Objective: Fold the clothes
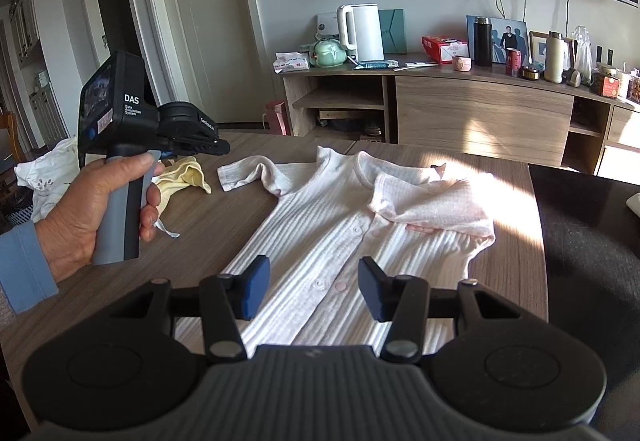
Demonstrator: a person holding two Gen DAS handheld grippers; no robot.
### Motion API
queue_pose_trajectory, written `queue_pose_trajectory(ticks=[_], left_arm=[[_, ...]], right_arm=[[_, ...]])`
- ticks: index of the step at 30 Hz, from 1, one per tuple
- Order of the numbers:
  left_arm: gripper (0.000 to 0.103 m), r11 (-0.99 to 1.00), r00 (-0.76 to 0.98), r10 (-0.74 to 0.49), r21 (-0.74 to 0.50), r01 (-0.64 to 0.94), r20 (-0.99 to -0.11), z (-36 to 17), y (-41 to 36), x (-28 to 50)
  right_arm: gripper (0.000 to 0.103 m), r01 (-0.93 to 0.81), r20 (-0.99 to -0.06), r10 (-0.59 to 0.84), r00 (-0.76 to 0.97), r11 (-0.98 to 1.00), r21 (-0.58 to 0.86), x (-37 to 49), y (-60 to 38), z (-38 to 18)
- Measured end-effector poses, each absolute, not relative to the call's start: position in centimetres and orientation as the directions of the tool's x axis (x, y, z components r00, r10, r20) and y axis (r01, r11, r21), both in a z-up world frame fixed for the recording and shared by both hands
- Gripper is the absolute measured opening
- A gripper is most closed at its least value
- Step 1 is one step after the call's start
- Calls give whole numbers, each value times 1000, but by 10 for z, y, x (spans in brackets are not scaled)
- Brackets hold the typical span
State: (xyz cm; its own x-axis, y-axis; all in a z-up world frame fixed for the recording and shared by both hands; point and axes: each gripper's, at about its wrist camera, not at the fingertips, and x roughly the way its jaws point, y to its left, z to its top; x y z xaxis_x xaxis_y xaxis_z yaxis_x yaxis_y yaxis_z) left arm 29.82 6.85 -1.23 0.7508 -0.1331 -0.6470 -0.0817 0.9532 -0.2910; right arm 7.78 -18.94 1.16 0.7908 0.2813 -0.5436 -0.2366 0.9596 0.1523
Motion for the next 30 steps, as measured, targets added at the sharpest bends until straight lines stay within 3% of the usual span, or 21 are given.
queue_pose_trajectory(ticks=[1, 2, 5, 14, 17, 18, 19, 25, 30], left_arm=[[19, 948, 733, -130, -300, -104, -667, -16, 72, 301], [21, 943, 715, -128, -308, -127, -687, -20, 75, 304], [21, 948, 680, -92, -272, -163, -727, -29, 78, 309], [27, 946, 671, -71, -264, -189, -738, -36, 75, 321], [20, 933, 677, -98, -304, -192, -729, -37, 78, 323], [5, 928, 679, -108, -318, -193, -726, -38, 80, 323], [2, 923, 682, -117, -332, -193, -722, -39, 81, 322], [0, 932, 759, -102, -328, -153, -643, -21, 84, 305], [0, 974, 782, -78, -215, -72, -618, 13, 73, 298]], right_arm=[[53, -237, -543, 282, 791, 959, 153, 78, -189, 11], [53, -239, -543, 284, 791, 959, 154, 78, -189, 11], [53, -243, -539, 289, 791, 957, 157, 79, -189, 12], [53, -247, -535, 296, 791, 955, 162, 80, -189, 10], [53, -247, -538, 297, 789, 955, 164, 79, -190, 9], [53, -246, -537, 295, 790, 956, 163, 79, -191, 9], [53, -246, -537, 294, 791, 956, 161, 79, -192, 10], [53, -237, -524, 288, 801, 958, 165, 78, -196, 16], [53, -229, -514, 302, 803, 952, 202, 74, -201, 21]])
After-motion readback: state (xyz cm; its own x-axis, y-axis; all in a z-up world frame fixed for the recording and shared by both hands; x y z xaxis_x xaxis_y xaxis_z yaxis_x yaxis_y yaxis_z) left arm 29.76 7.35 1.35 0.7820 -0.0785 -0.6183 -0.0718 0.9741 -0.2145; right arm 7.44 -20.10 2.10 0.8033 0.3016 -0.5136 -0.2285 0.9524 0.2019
